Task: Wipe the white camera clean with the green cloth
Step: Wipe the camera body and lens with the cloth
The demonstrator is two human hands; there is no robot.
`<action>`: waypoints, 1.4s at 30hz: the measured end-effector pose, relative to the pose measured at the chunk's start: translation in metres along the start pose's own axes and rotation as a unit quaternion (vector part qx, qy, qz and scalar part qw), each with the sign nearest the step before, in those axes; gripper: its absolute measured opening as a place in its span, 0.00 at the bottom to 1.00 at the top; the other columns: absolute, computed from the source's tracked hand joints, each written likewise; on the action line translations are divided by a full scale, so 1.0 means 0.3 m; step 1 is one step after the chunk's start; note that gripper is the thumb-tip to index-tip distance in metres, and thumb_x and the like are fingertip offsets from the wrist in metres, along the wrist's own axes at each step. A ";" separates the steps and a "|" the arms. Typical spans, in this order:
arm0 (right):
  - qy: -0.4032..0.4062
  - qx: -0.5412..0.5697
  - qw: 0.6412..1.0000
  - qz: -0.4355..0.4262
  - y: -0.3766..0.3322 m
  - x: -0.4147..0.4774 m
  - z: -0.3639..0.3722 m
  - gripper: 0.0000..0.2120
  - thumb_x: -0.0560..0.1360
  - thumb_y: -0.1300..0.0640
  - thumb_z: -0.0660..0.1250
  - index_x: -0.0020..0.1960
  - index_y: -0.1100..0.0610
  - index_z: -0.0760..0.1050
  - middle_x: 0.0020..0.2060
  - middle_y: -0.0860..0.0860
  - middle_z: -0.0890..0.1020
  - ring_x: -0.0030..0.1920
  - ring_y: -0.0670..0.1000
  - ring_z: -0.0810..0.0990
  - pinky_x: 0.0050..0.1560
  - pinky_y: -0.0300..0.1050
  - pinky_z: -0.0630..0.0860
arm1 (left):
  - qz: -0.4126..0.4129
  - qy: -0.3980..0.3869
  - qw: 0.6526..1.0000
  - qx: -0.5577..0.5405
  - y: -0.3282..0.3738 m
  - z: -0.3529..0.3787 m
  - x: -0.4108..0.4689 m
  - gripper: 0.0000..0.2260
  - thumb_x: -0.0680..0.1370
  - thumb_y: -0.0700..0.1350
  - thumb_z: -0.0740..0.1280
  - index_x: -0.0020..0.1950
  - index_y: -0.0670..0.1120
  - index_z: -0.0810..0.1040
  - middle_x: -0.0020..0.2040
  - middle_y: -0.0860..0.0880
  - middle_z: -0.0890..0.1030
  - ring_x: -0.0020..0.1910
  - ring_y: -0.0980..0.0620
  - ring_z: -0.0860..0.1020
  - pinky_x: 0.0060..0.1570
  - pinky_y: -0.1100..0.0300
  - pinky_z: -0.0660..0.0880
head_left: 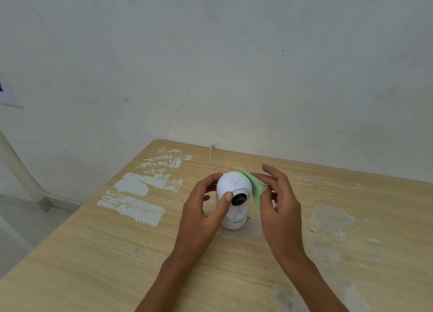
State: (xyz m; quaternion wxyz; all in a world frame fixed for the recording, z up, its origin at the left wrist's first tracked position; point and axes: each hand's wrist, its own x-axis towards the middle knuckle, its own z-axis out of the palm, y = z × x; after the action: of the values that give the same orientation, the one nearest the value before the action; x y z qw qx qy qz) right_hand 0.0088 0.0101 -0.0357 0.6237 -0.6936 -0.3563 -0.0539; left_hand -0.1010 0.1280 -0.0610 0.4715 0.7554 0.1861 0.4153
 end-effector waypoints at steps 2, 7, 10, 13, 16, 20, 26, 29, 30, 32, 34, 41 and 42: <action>0.016 0.011 1.000 -0.005 -0.020 0.012 -0.021 0.20 0.82 0.67 0.59 0.70 0.50 0.73 0.56 0.36 0.84 0.56 0.42 0.82 0.51 0.42 0.80 | 0.000 -0.001 1.000 0.011 0.002 0.002 -0.003 0.22 0.78 0.59 0.67 0.71 0.57 0.73 0.67 0.64 0.78 0.66 0.61 0.77 0.64 0.56 0.75; -0.005 0.019 0.996 -0.089 -0.135 0.016 -0.045 0.22 0.82 0.67 0.60 0.71 0.48 0.71 0.58 0.39 0.84 0.47 0.36 0.81 0.46 0.29 0.73 | 0.091 0.075 0.989 0.086 0.061 -0.001 -0.008 0.27 0.79 0.62 0.66 0.76 0.57 0.67 0.70 0.59 0.73 0.68 0.54 0.74 0.66 0.60 0.71; -0.043 0.064 0.992 -0.100 -0.178 -0.003 -0.020 0.22 0.82 0.64 0.61 0.72 0.49 0.70 0.57 0.43 0.82 0.57 0.46 0.83 0.51 0.34 0.80 | 0.171 0.086 0.977 0.091 0.100 -0.003 -0.016 0.25 0.80 0.58 0.68 0.76 0.59 0.66 0.63 0.61 0.75 0.57 0.55 0.77 0.57 0.68 0.72; -0.042 0.096 0.991 -0.084 -0.182 -0.015 0.005 0.21 0.81 0.63 0.63 0.71 0.49 0.72 0.54 0.48 0.79 0.55 0.53 0.83 0.53 0.48 0.83 | 0.170 0.092 0.981 0.030 0.111 -0.002 -0.026 0.21 0.81 0.47 0.67 0.71 0.65 0.69 0.60 0.64 0.78 0.53 0.56 0.81 0.51 0.67 0.78; -0.013 0.080 0.993 -0.083 -0.149 -0.009 0.003 0.18 0.81 0.63 0.65 0.69 0.50 0.74 0.53 0.47 0.81 0.55 0.50 0.83 0.53 0.39 0.81 | 0.135 0.122 0.983 -0.009 0.102 -0.024 -0.022 0.20 0.82 0.43 0.67 0.67 0.66 0.72 0.57 0.61 0.81 0.52 0.54 0.83 0.48 0.66 0.80; 0.014 0.061 0.998 -0.027 -0.059 -0.005 0.009 0.16 0.83 0.63 0.61 0.68 0.50 0.76 0.60 0.41 0.82 0.64 0.42 0.79 0.61 0.33 0.76 | 0.056 0.184 0.972 -0.134 0.084 -0.054 -0.001 0.21 0.83 0.39 0.67 0.64 0.64 0.68 0.51 0.55 0.82 0.47 0.52 0.83 0.45 0.61 0.81; -0.028 0.041 0.999 -0.018 0.037 -0.051 0.044 0.17 0.84 0.62 0.59 0.69 0.50 0.76 0.63 0.37 0.80 0.67 0.37 0.76 0.63 0.27 0.71 | 0.066 0.166 0.983 -0.034 0.062 -0.033 0.000 0.15 0.81 0.35 0.66 0.56 0.56 0.76 0.54 0.55 0.81 0.52 0.47 0.85 0.51 0.55 0.83; -0.029 0.048 0.998 -0.021 0.058 -0.052 0.049 0.17 0.84 0.61 0.59 0.70 0.50 0.76 0.64 0.37 0.80 0.67 0.38 0.76 0.63 0.29 0.72 | 0.106 0.124 0.986 0.027 0.058 -0.009 -0.001 0.08 0.82 0.41 0.67 0.61 0.49 0.79 0.57 0.54 0.80 0.59 0.51 0.82 0.57 0.63 0.79; -0.030 0.049 0.998 -0.025 0.062 -0.053 0.050 0.17 0.84 0.62 0.59 0.70 0.50 0.75 0.64 0.38 0.80 0.67 0.39 0.77 0.63 0.30 0.74 | 0.117 0.107 0.986 0.047 0.063 -0.001 -0.002 0.09 0.83 0.44 0.66 0.61 0.47 0.80 0.58 0.54 0.80 0.60 0.53 0.81 0.58 0.65 0.78; -0.030 0.048 0.998 -0.034 0.068 -0.053 0.051 0.18 0.84 0.63 0.60 0.71 0.51 0.75 0.65 0.39 0.80 0.68 0.40 0.77 0.64 0.33 0.75 | 0.123 0.087 0.987 0.064 0.066 0.011 -0.009 0.11 0.85 0.47 0.61 0.61 0.47 0.81 0.59 0.57 0.80 0.61 0.57 0.80 0.57 0.70 0.74; -0.028 0.048 0.998 -0.041 0.074 -0.053 0.052 0.18 0.84 0.64 0.60 0.71 0.51 0.74 0.65 0.39 0.80 0.68 0.39 0.76 0.64 0.34 0.75 | 0.106 0.088 0.989 0.063 0.065 0.021 -0.010 0.10 0.86 0.46 0.61 0.63 0.53 0.79 0.60 0.60 0.80 0.61 0.59 0.80 0.57 0.70 0.75; -0.028 0.043 0.997 -0.062 0.084 -0.055 0.060 0.19 0.83 0.62 0.59 0.72 0.51 0.73 0.66 0.40 0.79 0.69 0.41 0.76 0.64 0.34 0.75 | 0.137 0.083 0.980 0.114 0.049 0.025 -0.002 0.16 0.83 0.38 0.66 0.70 0.50 0.78 0.64 0.53 0.78 0.64 0.59 0.77 0.62 0.62 0.77; -0.029 0.044 0.997 -0.060 0.085 -0.055 0.060 0.18 0.83 0.62 0.59 0.72 0.51 0.73 0.66 0.39 0.79 0.69 0.41 0.76 0.64 0.35 0.76 | 0.144 0.072 0.980 0.117 0.048 0.028 -0.003 0.15 0.83 0.38 0.66 0.70 0.48 0.79 0.66 0.52 0.78 0.67 0.58 0.77 0.65 0.60 0.76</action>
State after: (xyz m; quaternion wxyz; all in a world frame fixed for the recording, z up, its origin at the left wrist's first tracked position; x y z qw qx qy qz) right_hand 0.0044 0.0203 -0.0693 0.6388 -0.6439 -0.4174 -0.0553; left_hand -0.0963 0.1157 -0.0507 0.3008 0.7920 0.1566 0.5077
